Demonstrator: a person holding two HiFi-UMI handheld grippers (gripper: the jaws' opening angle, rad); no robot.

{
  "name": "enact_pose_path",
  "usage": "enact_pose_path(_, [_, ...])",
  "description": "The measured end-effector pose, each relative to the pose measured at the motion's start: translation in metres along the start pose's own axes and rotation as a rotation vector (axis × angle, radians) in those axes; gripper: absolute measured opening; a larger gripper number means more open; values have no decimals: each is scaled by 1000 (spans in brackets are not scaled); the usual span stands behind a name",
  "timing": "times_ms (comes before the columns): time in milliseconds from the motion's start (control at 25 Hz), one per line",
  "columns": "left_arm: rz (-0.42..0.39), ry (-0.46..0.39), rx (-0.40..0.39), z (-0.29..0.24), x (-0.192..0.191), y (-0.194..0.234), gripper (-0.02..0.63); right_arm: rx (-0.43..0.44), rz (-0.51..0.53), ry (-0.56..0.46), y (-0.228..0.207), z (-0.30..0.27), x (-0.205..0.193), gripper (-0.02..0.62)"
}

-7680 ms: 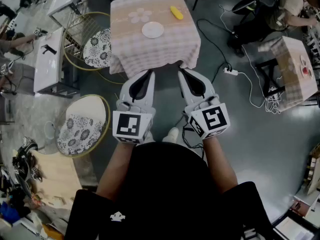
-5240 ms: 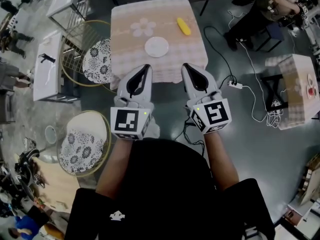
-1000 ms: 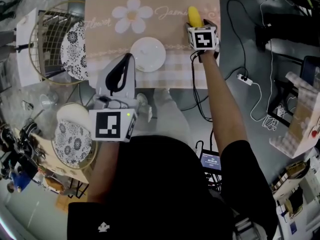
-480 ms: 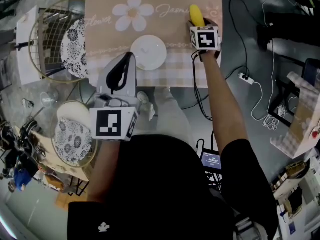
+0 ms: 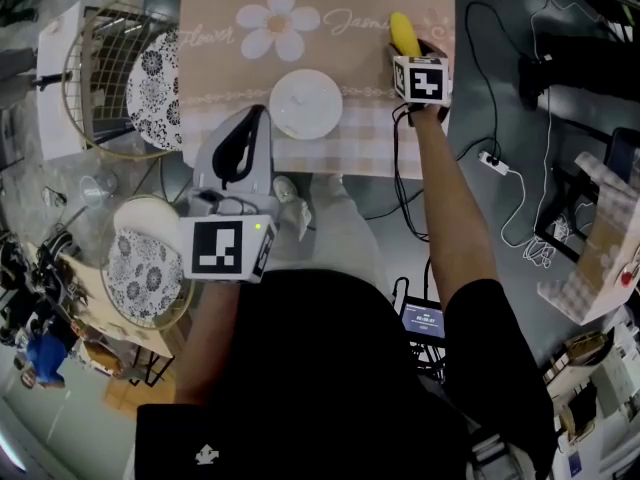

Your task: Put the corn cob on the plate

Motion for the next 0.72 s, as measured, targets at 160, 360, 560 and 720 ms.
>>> enact_pose_path(160, [3,1,6,5,-1,5,9,4,-8,-3,1,3,3,259])
enact_pose_path(360, [4,-9,-2,8,-2,7,9,3,-17,-40,6,13,8,258])
enact_pose_path(560, [7,-17,-14,13,-4,10,9,12,-23,-66,16,23,11,258])
enact_pose_path(720, [8,-21,-17,19,-5,15,8,34,-23,-82,29,29,12,258])
Point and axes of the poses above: the fingertips, and each gripper's own axes: z backward along the fingers, y to its left, x out of its top, the point moved 9 cm from there along z, backward along the fingers, and after that the axes turned 6 degrees about -x, right-handed, at the moved point
